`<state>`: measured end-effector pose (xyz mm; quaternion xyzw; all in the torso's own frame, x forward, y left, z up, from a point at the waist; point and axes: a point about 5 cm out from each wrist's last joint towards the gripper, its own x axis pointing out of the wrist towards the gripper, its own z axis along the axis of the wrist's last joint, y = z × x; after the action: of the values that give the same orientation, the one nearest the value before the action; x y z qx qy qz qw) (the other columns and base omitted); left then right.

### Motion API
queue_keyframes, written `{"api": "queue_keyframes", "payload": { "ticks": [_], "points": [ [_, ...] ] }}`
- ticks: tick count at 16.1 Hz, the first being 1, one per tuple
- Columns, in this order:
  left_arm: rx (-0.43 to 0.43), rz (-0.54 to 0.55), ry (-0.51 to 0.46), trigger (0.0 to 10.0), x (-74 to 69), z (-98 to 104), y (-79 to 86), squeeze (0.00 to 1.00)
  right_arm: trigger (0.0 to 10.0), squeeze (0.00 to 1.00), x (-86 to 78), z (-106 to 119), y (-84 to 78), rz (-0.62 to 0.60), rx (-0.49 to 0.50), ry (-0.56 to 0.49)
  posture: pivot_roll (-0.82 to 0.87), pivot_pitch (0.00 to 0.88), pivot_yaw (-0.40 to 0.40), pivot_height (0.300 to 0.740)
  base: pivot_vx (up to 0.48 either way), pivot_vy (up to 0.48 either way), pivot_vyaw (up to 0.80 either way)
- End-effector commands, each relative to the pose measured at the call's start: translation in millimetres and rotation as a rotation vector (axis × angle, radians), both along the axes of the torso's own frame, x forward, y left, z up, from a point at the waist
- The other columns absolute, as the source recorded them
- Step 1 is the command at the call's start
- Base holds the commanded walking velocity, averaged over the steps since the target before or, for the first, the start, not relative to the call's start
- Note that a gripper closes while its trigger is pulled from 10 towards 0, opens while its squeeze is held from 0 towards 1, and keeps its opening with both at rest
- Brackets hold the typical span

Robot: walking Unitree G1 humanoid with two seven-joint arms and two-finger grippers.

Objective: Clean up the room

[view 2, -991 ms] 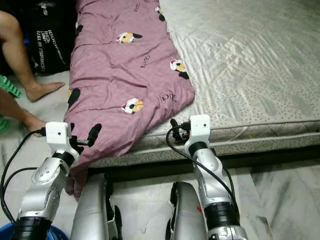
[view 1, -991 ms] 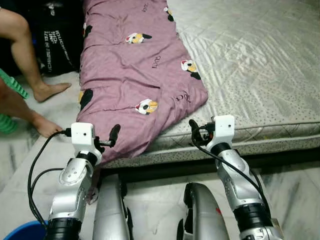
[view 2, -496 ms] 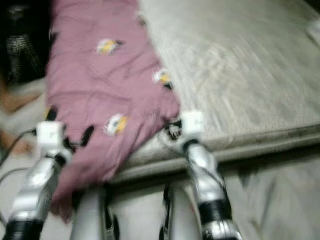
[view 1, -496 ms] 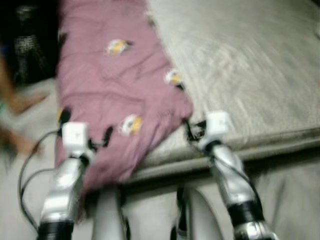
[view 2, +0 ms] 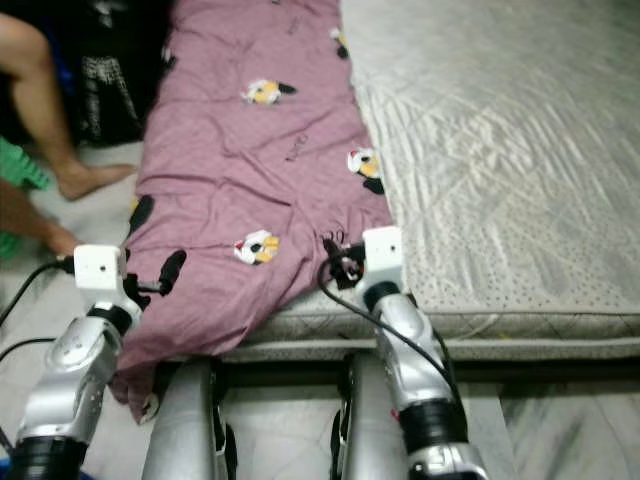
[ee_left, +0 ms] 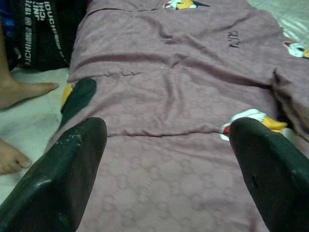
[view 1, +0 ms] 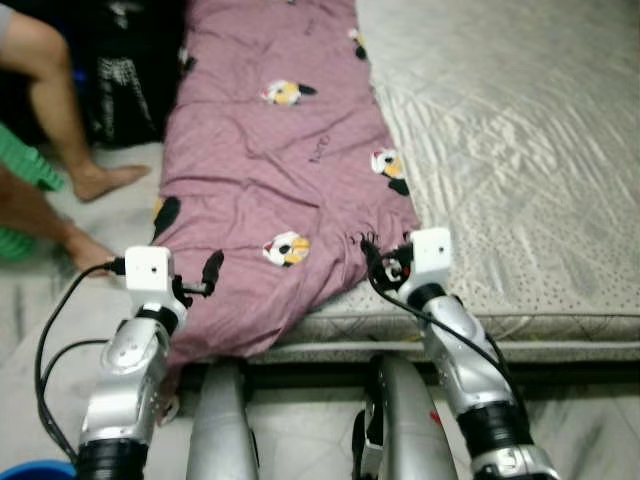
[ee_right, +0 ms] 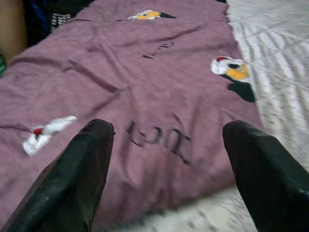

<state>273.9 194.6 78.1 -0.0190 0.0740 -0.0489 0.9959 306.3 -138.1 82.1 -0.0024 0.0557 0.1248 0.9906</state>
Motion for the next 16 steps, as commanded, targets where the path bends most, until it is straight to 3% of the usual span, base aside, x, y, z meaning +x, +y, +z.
{"api": "queue_keyframes", "payload": {
  "ticks": [1, 7, 11, 13, 16],
  "points": [
    [0.020, -0.013, 0.017, 10.0, 1.7, -0.4, -4.3, 0.00, 10.0, 0.00, 1.8, -4.7, -7.4, -0.024, -0.001, 0.026, 0.05, 0.169, 0.005, 0.582, 0.000, 0.000, 0.00],
    [0.037, 0.055, 0.045, 10.0, -6.6, -4.0, 10.0, 0.00, 10.0, 0.00, 14.6, -9.0, 9.4, 0.022, -0.010, 0.053, 0.11, 0.174, -0.021, 0.582, 0.000, 0.000, 0.00],
    [0.018, 0.154, 0.031, 10.0, -21.2, -3.8, 15.7, 0.00, 10.0, 0.00, 23.3, -9.7, 24.0, 0.127, -0.034, 0.072, 0.17, 0.187, -0.113, 0.582, 0.000, 0.000, 0.00],
    [0.015, 0.186, 0.040, 10.0, -30.0, -6.5, 19.9, 0.00, 10.0, 0.00, 26.3, -9.2, 34.4, 0.191, -0.031, 0.087, 0.18, 0.191, -0.123, 0.582, 0.000, 0.000, 0.00],
    [0.020, 0.187, 0.046, 10.0, -32.6, -7.2, 20.3, 0.00, 10.0, 0.00, 30.0, -5.1, 44.4, 0.245, -0.026, 0.073, 0.18, 0.193, -0.114, 0.582, 0.000, 0.000, 0.00]
  ]
}}
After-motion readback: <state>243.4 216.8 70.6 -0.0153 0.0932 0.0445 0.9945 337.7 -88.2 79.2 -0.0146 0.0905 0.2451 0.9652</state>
